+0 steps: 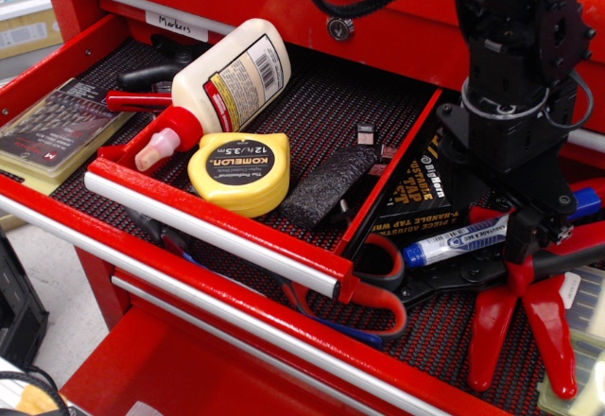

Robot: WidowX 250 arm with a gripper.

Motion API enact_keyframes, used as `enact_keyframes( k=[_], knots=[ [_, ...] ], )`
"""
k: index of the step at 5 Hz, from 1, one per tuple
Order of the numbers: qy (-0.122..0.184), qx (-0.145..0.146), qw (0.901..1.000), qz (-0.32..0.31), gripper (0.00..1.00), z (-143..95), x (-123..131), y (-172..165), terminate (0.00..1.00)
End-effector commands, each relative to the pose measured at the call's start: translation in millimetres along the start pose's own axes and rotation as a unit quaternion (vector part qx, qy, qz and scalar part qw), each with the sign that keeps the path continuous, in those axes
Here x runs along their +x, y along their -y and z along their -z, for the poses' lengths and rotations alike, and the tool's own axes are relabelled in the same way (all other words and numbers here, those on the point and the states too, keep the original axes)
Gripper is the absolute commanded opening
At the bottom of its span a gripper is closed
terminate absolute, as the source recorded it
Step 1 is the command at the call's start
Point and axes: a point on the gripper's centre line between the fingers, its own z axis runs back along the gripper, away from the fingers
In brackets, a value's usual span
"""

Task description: Pick up blue pen and put into drawer

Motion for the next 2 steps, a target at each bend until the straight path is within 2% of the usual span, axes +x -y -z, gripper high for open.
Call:
enact_keyframes(
  k=[1,2],
  knots=[
    [0.046,-0.007,0.9987,-0.019,1.0,4,1,6,0.0],
    [0.083,-0.021,0.9961,-0.021,1.0,16,1,0,0.0]
  ],
)
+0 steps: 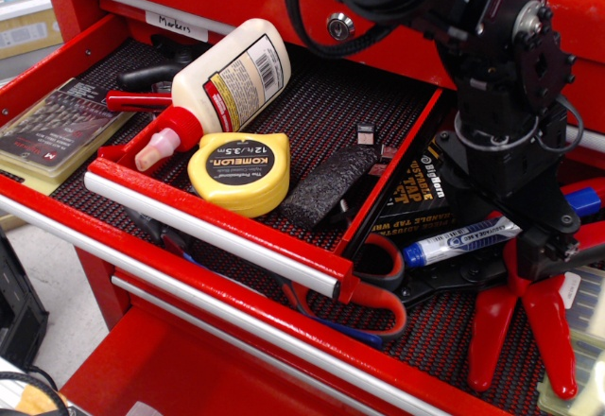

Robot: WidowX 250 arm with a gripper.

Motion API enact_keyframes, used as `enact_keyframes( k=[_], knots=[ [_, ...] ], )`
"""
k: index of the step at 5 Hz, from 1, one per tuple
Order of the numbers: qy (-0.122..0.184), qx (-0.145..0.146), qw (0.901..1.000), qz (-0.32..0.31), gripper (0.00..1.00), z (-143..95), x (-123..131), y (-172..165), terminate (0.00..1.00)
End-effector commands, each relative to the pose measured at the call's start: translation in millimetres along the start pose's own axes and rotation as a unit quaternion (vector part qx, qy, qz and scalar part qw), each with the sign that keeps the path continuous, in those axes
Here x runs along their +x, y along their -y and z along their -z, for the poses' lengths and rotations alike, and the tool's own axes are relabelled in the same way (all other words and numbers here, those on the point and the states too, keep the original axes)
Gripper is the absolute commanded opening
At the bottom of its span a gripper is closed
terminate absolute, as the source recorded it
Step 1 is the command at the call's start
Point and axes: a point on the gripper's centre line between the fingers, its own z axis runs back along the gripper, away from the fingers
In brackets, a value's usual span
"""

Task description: Pick up blue pen and put into drawer

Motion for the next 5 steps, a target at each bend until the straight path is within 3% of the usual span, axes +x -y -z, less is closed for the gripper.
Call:
enact_keyframes(
  k=[1,4,5],
  knots=[
    [0.033,-0.016,0.9993,-0.006,0.0,-3,-1,-6,0.0],
    [0.003,0.006,0.9994,-0.035,0.0,-14,-4,0,0.0],
    [-0.024,0.034,0.9976,-0.055,0.0,-29,-4,6,0.0]
  ],
)
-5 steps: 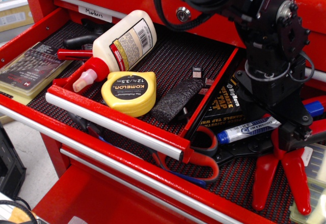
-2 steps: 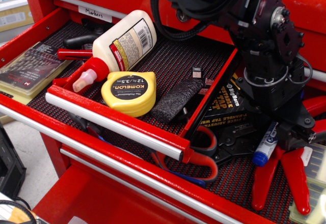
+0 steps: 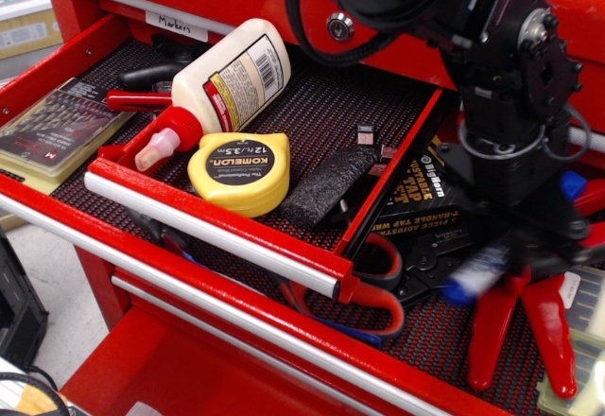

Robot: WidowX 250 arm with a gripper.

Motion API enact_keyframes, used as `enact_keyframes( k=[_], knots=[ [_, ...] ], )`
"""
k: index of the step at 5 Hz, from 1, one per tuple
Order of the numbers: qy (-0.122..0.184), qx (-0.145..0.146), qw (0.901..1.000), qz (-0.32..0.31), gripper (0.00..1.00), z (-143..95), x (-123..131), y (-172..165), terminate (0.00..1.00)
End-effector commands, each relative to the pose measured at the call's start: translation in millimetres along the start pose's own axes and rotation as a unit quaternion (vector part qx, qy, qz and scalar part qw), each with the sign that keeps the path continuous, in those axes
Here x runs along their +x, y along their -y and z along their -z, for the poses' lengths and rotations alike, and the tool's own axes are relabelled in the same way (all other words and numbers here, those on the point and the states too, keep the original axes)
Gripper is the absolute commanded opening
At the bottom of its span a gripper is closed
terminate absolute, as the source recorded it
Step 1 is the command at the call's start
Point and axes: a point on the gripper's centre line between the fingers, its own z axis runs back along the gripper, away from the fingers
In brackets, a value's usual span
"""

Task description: Pick up blue pen and put into drawer

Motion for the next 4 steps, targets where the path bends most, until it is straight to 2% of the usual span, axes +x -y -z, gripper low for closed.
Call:
enact_keyframes(
  k=[1,2,3,4],
  knots=[
    [0.01,0.036,0.9989,-0.029,0.0,-41,-5,0,0.0],
    [0.0,0.035,0.9988,-0.033,0.0,-58,-19,-10,0.0],
    [-0.033,0.058,0.9967,-0.046,0.0,-90,-31,-24,0.0],
    [-0.09,0.079,0.9908,-0.062,0.0,-125,-39,-55,0.0]
  ],
)
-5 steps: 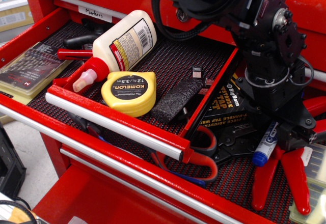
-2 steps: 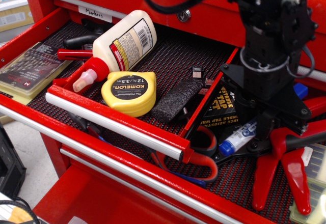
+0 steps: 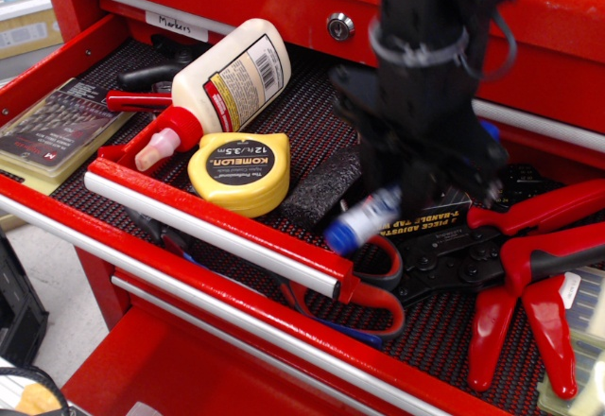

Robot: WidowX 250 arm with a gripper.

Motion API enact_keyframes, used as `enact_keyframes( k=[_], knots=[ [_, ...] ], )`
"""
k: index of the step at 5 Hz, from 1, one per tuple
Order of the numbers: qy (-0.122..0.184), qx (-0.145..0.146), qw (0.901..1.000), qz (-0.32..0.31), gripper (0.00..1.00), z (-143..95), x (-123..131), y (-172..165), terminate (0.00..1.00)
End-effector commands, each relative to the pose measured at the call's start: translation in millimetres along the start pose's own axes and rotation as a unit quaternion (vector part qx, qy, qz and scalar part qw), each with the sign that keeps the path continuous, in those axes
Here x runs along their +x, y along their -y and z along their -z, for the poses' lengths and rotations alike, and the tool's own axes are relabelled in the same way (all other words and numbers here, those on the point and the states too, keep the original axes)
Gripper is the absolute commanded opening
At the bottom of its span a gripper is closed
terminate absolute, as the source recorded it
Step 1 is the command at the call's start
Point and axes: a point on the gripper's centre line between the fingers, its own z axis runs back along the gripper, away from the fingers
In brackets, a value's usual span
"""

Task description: Pick up blue pen and put into drawer

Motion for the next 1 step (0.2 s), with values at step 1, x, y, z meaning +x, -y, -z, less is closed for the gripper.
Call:
enact_keyframes(
  k=[1],
  knots=[
    [-0.043,0.051,0.9978,0.001,0.0,-47.1,-11.8,-66.7,1.0]
  ],
)
